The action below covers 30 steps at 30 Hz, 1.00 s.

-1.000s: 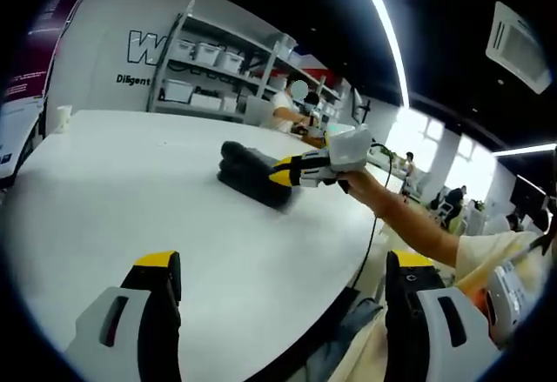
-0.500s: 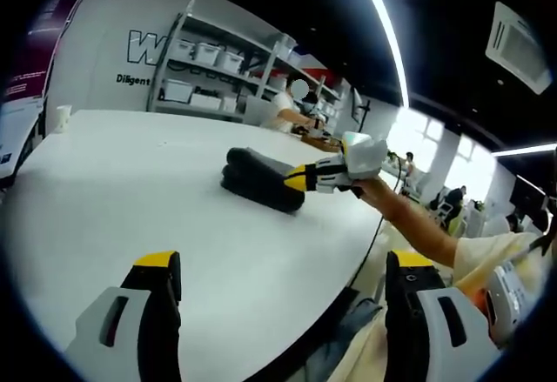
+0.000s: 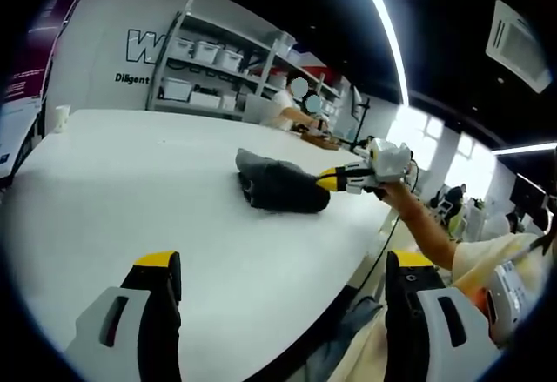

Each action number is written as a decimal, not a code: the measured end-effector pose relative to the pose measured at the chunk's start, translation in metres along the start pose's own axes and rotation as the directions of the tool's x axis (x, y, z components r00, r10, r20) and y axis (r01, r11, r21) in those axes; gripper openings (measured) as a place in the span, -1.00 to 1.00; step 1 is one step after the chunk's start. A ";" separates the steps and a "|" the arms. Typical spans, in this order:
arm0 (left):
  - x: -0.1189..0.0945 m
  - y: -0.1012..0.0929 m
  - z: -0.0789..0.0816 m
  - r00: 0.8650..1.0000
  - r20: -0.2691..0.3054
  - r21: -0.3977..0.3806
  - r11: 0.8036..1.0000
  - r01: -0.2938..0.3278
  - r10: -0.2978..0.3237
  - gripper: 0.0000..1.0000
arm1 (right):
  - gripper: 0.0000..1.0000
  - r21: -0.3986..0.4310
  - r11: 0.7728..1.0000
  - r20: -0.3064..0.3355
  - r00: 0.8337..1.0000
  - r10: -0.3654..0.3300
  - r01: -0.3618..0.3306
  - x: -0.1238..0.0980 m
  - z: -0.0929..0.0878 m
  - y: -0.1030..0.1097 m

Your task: Open the folded towel by lifting each exposed corner and separating the folded layers until the towel lies flat within the target outline without major curled edges

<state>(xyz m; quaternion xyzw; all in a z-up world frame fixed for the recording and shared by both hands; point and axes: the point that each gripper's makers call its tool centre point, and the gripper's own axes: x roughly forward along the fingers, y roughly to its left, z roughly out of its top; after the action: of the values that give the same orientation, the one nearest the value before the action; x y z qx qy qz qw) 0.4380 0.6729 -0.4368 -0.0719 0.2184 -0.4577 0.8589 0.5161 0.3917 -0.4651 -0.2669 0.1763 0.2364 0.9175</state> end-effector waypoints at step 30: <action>0.009 -0.005 -0.007 1.000 -0.030 0.008 1.000 0.007 -0.007 0.91 | -0.54 0.131 0.982 -0.021 0.991 -0.133 0.135 -0.047 -0.041 -0.043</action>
<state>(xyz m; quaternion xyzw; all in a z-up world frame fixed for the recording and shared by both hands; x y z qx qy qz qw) 0.4353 0.6630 -0.4439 -0.0625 0.2291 -0.4627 0.8541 0.4920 0.3206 -0.4593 -0.2184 0.1786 0.1604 0.9459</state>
